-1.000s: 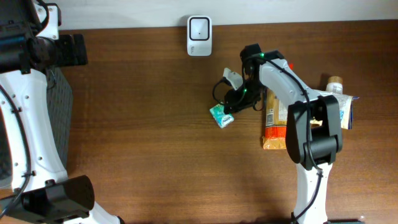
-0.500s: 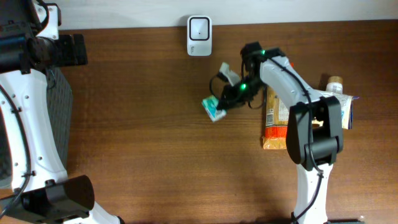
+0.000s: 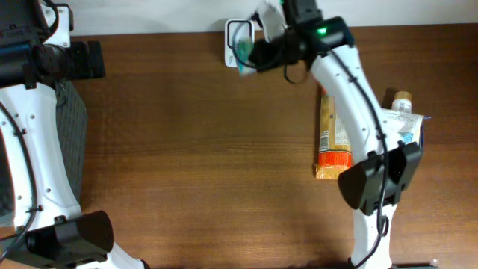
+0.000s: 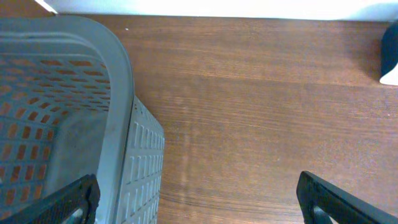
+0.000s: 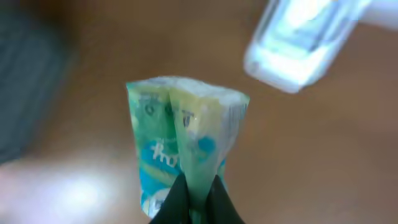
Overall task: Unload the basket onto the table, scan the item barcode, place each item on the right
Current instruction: 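Lower the teal packet onto the table left of the spaghetti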
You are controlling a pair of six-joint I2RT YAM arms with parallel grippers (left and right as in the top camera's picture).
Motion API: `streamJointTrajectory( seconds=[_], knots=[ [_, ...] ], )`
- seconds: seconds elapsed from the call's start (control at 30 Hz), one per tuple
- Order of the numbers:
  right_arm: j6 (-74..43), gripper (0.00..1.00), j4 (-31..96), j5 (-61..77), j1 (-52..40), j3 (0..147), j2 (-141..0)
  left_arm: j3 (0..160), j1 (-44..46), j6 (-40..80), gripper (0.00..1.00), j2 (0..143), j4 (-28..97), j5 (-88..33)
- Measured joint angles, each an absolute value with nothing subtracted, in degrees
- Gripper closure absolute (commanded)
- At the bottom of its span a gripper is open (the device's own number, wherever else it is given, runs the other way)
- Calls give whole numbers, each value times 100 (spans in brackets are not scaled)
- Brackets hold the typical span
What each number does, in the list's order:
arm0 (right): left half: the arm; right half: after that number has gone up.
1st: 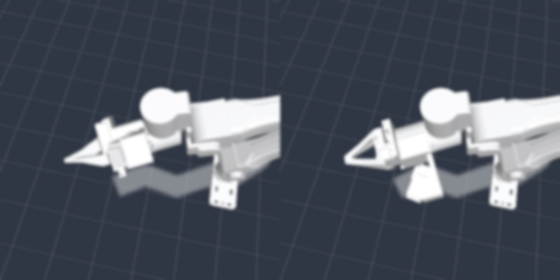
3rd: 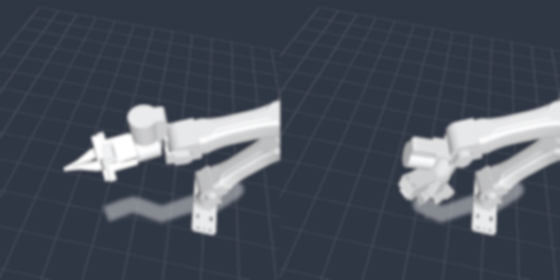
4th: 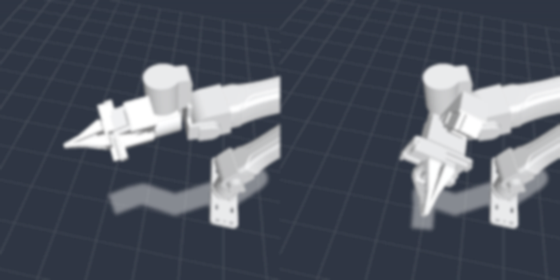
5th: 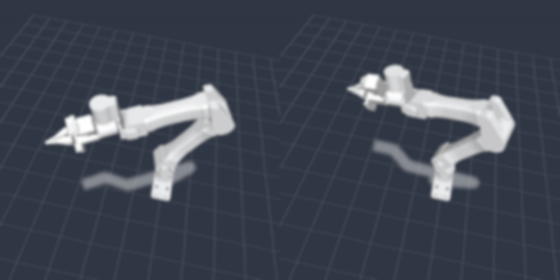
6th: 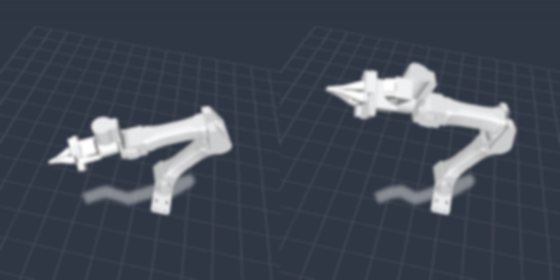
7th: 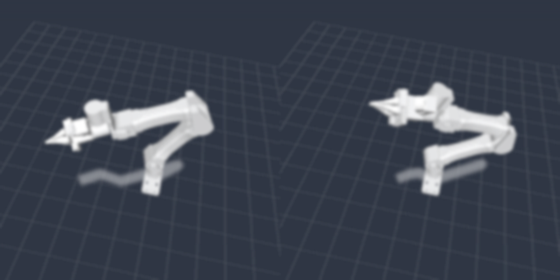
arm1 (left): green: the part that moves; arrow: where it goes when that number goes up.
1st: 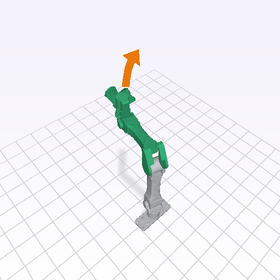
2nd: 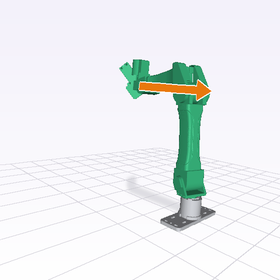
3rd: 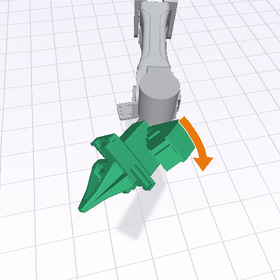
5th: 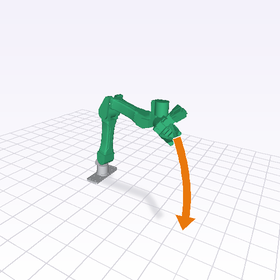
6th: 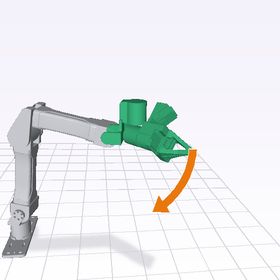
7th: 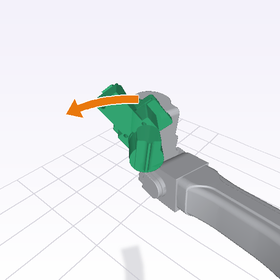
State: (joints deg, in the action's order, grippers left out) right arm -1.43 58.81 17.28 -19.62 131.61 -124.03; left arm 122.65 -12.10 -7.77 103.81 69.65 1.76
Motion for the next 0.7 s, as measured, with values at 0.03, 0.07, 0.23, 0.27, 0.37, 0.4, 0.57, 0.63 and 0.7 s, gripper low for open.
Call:
streamJointTrajectory(
  seconds=[0.03, 0.07, 0.23, 0.27, 0.37, 0.4, 0.57, 0.63, 0.7],
  knots=[
    [-73, 96, 5520, 954, -2134, 13196, -12403, 12265, -1210, -777, 1, 10381, 6952, 178],
    [51, 96, 5175, 250, -2281, 13216, -12403, 12263, -1210, -777, 1, 10381, 6967, 176],
    [1745, 96, 2711, -2477, -2709, 13288, -13015, 12265, -1210, -777, 1, 10381, 6958, 178],
    [2091, 96, 2220, -2630, -2703, 13299, -13260, 12265, -1210, -775, 1, 10377, 6960, 176],
    [3557, 96, 1358, -2906, -2698, 13290, -14116, 12265, -1210, -777, 1, 10377, 6969, 178],
    [3970, 96, 1273, -2932, -2698, 13290, -14322, 12265, -1210, -777, 1, 10377, 6954, 176],
    [4963, 96, 1127, -2963, -2698, 13290, -14803, 12265, -1210, -777, 1, 10377, 6965, 178],
    [5037, 96, 1107, -3000, -2698, 13290, -14805, 12265, -1210, -777, 1, 10377, 6963, 178],
    [5092, 96, 1208, -3017, -2698, 13290, -14805, 12265, -1210, -775, 1, 10377, 6963, 178]
  ],
)
